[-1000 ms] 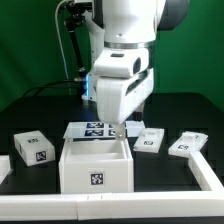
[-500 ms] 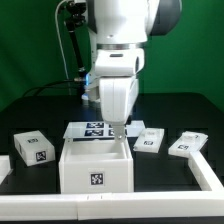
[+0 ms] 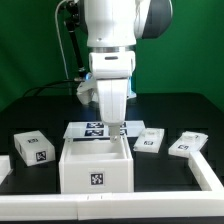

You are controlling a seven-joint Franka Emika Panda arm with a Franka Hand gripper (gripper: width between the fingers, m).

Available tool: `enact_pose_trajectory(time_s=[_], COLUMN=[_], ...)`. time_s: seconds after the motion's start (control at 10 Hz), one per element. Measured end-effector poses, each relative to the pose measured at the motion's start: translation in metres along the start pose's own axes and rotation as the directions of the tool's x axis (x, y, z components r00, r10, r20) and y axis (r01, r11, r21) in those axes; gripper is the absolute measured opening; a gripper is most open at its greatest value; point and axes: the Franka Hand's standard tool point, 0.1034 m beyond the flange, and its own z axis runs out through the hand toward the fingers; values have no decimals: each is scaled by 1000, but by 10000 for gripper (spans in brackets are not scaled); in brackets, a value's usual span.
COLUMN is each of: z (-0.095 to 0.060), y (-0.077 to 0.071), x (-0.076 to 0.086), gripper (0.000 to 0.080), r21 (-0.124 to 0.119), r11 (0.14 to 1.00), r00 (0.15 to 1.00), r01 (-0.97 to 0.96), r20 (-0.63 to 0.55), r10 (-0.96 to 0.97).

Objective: Assemble cabinet

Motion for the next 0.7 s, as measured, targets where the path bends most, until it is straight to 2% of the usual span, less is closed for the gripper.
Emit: enact_pose_trajectory(time_s=[0.1, 0.3, 0.7], z=[1, 14, 34], y=[-1, -13, -25], x=[0, -7, -13], gripper=[798, 798, 798], r21=[2, 9, 40], r11=[1000, 999, 998], r00=[1000, 999, 999], r01=[-1, 38, 47], r20=[0, -5, -13], r10=[1, -37, -47])
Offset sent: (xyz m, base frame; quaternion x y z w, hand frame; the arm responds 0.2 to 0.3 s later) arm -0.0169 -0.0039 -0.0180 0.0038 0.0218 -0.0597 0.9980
